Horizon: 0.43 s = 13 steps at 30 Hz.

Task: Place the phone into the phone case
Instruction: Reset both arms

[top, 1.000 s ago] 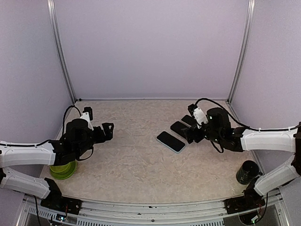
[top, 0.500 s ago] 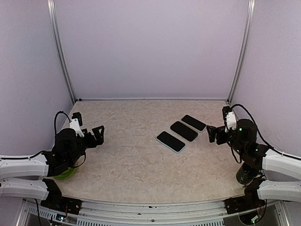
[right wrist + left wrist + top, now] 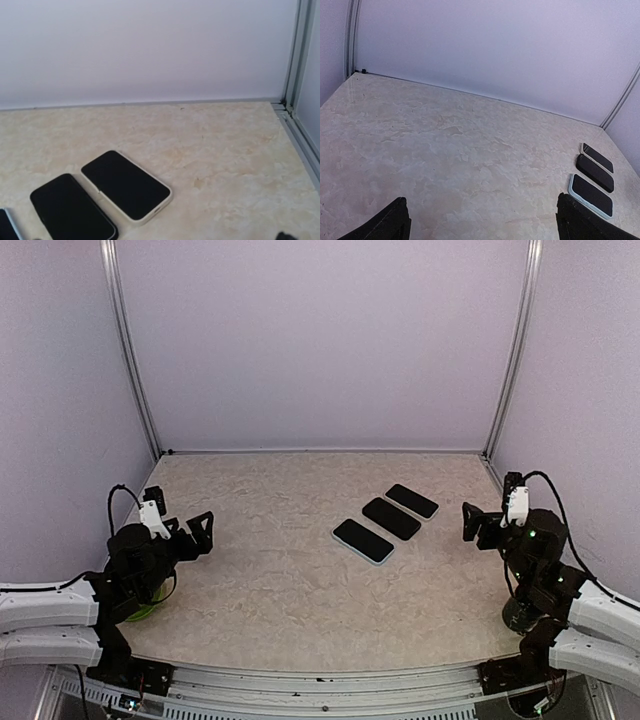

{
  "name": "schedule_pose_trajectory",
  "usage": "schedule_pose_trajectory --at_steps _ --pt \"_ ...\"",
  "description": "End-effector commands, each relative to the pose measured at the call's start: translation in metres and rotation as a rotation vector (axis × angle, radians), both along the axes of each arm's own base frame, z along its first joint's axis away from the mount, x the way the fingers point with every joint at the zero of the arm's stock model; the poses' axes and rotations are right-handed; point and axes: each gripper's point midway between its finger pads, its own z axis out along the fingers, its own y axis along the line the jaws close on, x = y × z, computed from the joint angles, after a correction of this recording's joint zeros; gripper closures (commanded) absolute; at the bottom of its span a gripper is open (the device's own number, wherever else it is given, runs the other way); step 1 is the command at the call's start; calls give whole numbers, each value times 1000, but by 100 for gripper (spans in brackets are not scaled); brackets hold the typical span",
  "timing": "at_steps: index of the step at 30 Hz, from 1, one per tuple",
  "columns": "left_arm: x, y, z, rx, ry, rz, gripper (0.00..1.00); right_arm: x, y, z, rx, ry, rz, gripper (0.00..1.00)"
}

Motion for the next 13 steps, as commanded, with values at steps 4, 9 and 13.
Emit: schedule_pose_trajectory --at_steps 4,9,13 --pt "1 2 6 -24 -25 8 1 2 -7 -7 38 17 -44 0" --pt "2 0 7 -41 -22 -3 2 6 -4 -9 51 37 -49 0" --pt "2 1 8 -44 -23 0 1 6 0 -8 44 28 -21 0"
